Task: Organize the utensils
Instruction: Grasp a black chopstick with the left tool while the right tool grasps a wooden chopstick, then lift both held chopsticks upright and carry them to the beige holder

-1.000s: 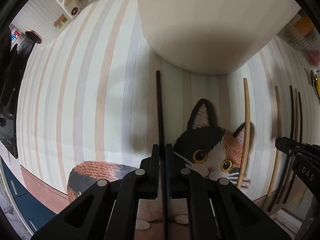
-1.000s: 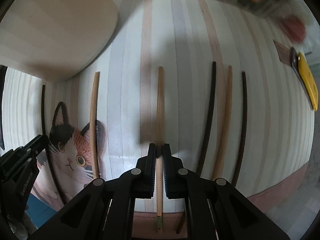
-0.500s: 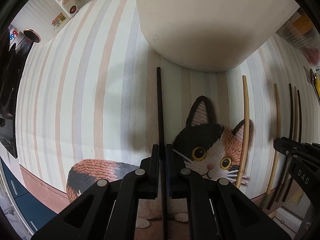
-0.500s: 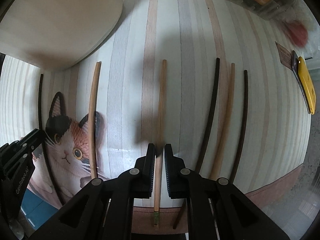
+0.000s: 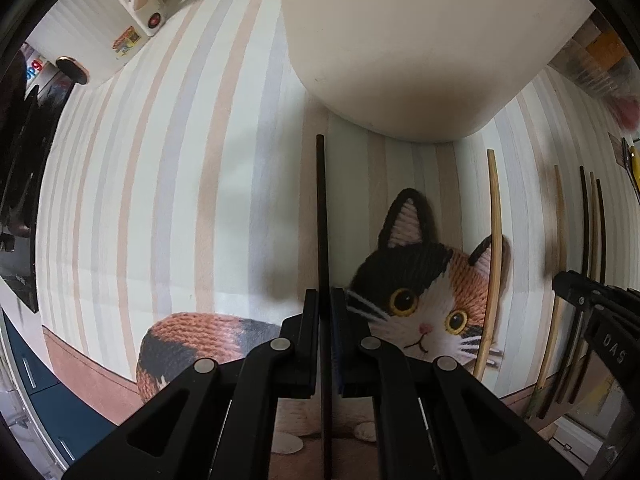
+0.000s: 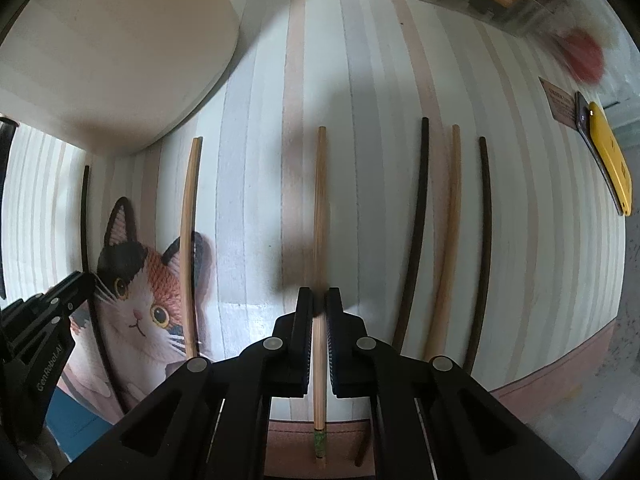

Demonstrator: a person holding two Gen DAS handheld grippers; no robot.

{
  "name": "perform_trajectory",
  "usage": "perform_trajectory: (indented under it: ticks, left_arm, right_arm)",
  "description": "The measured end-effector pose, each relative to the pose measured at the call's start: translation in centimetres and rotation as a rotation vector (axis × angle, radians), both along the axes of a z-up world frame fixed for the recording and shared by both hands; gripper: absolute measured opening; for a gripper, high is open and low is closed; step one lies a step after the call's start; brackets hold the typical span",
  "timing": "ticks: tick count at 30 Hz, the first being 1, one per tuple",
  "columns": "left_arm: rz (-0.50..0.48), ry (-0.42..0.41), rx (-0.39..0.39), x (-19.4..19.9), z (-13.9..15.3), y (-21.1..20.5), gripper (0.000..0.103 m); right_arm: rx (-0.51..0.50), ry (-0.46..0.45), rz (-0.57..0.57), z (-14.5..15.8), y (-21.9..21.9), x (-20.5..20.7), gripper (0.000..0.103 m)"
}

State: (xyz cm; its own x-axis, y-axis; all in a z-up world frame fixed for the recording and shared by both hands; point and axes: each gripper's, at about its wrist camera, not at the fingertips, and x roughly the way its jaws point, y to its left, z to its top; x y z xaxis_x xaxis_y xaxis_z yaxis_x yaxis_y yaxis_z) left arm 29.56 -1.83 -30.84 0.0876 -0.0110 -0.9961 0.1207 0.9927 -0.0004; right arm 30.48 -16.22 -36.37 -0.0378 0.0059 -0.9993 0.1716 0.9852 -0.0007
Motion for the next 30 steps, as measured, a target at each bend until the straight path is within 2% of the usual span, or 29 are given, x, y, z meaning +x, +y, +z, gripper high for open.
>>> perform_trajectory:
  ticks: [7,23,30]
  left_arm:
    - [-0.002,-0.031,-0.01,-1.5,1.7,0.9,0.003]
    - [0.03,-0.153,-0.027,-3.8,7.5,3.4,0.003]
    - [0.061,-0.21,-0.045,-2.7,10.3,3.5,0.003]
  right_arm:
    - [0.032,-0.075,-0.017,2.0,-0.7,-0.7,0.007]
    - [0.093,-0.227,-0.056,9.7,-3.5,-2.3,0.007]
    - [0.109,-0.281,-0.037,11.4,-2.7,-1.2,0.007]
